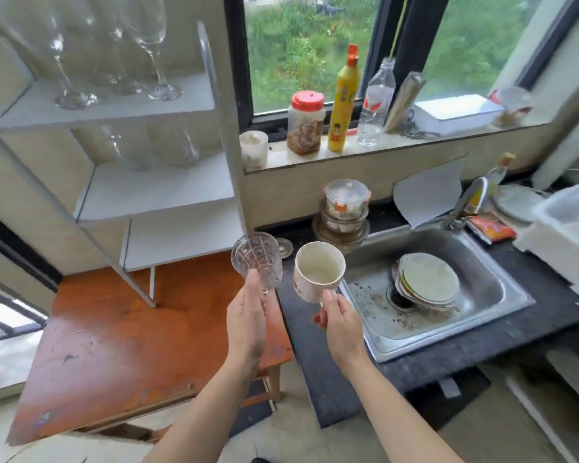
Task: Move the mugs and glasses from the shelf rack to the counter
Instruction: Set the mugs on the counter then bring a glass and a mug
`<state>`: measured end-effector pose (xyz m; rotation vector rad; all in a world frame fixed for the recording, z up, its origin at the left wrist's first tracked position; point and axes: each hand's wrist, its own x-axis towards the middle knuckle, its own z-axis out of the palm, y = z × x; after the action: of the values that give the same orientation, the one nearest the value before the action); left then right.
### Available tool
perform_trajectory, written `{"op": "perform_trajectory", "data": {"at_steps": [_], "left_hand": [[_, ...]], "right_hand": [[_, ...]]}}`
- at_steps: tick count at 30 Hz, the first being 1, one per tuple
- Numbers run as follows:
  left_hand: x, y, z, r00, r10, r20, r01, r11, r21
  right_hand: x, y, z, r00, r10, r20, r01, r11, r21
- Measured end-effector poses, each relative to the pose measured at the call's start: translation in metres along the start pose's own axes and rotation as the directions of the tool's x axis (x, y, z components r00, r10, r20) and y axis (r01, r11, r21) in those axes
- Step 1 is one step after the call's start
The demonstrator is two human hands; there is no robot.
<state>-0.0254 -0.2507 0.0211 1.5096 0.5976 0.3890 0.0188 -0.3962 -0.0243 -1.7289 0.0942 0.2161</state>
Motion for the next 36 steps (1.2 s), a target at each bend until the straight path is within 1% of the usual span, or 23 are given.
{"op": "perform_trajectory", "data": {"at_steps": [3, 6, 7, 10, 12, 14, 17, 20, 21, 23, 25, 28, 30, 31, 33, 34, 36], "left_hand": [[-0.032, 0.018, 0.053, 0.996, 0.028, 0.089, -0.027, 1.0, -0.007], [-0.078, 0.03, 0.111, 0.977, 0.072, 0.203, -0.075, 0.997, 0.007], [-0.1, 0.031, 0.133, 0.962, 0.087, 0.259, -0.092, 0.996, 0.007], [-0.172, 0.031, 0.198, 0.912, 0.073, 0.404, -0.069, 0.997, -0.023], [-0.225, 0.03, 0.243, 0.864, 0.073, 0.498, -0.078, 0.997, -0.011], [-0.272, 0.028, 0.284, 0.828, 0.081, 0.555, -0.105, 0.994, 0.011], [-0.346, 0.027, 0.345, 0.735, 0.093, 0.672, -0.132, 0.991, 0.007], [-0.409, 0.026, 0.398, 0.637, 0.064, 0.768, -0.131, 0.991, 0.026], [-0.429, 0.026, 0.416, 0.6, 0.062, 0.797, -0.141, 0.99, 0.029], [-0.468, 0.025, 0.451, 0.537, 0.064, 0.841, -0.164, 0.986, 0.03], [-0.5, 0.021, 0.486, 0.475, 0.063, 0.878, -0.169, 0.985, 0.02], [-0.543, 0.007, 0.544, 0.386, 0.03, 0.922, -0.208, 0.977, 0.055], [-0.569, -0.006, 0.585, 0.35, 0.006, 0.937, -0.205, 0.976, 0.07], [-0.577, -0.009, 0.6, 0.335, -0.008, 0.942, -0.199, 0.977, 0.079], [-0.607, -0.021, 0.653, 0.252, -0.038, 0.967, -0.177, 0.981, 0.084], [-0.619, -0.024, 0.675, 0.224, -0.051, 0.973, -0.19, 0.977, 0.095], [-0.648, -0.025, 0.724, 0.14, -0.084, 0.987, -0.203, 0.973, 0.112]], "right_hand": [[-0.019, -0.009, -0.07, 0.988, -0.045, -0.145, 0.056, 0.996, 0.07], [-0.051, -0.007, -0.149, 0.946, -0.098, -0.309, 0.131, 0.987, 0.089], [-0.066, -0.003, -0.18, 0.929, -0.118, -0.35, 0.157, 0.984, 0.086], [-0.117, 0.012, -0.27, 0.876, -0.145, -0.46, 0.185, 0.982, 0.044], [-0.155, 0.023, -0.332, 0.826, -0.14, -0.547, 0.195, 0.98, 0.043], [-0.188, 0.033, -0.388, 0.766, -0.133, -0.629, 0.203, 0.978, 0.041], [-0.239, 0.048, -0.468, 0.656, -0.095, -0.749, 0.199, 0.979, 0.051], [-0.281, 0.061, -0.534, 0.518, -0.04, -0.854, 0.186, 0.98, 0.067], [-0.294, 0.067, -0.555, 0.474, -0.022, -0.88, 0.188, 0.979, 0.077], [-0.315, 0.079, -0.595, 0.408, 0.008, -0.913, 0.191, 0.977, 0.094], [-0.328, 0.092, -0.632, 0.349, 0.039, -0.936, 0.199, 0.973, 0.114], [-0.34, 0.114, -0.687, 0.259, 0.086, -0.962, 0.206, 0.968, 0.142], [-0.345, 0.129, -0.723, 0.208, 0.091, -0.974, 0.195, 0.972, 0.133], [-0.347, 0.134, -0.735, 0.201, 0.102, -0.974, 0.176, 0.975, 0.139], [-0.349, 0.149, -0.782, 0.147, 0.132, -0.98, 0.128, 0.98, 0.151], [-0.351, 0.153, -0.801, 0.13, 0.144, -0.981, 0.115, 0.981, 0.159], [-0.355, 0.156, -0.848, 0.083, 0.155, -0.984, 0.086, 0.983, 0.162]]}}
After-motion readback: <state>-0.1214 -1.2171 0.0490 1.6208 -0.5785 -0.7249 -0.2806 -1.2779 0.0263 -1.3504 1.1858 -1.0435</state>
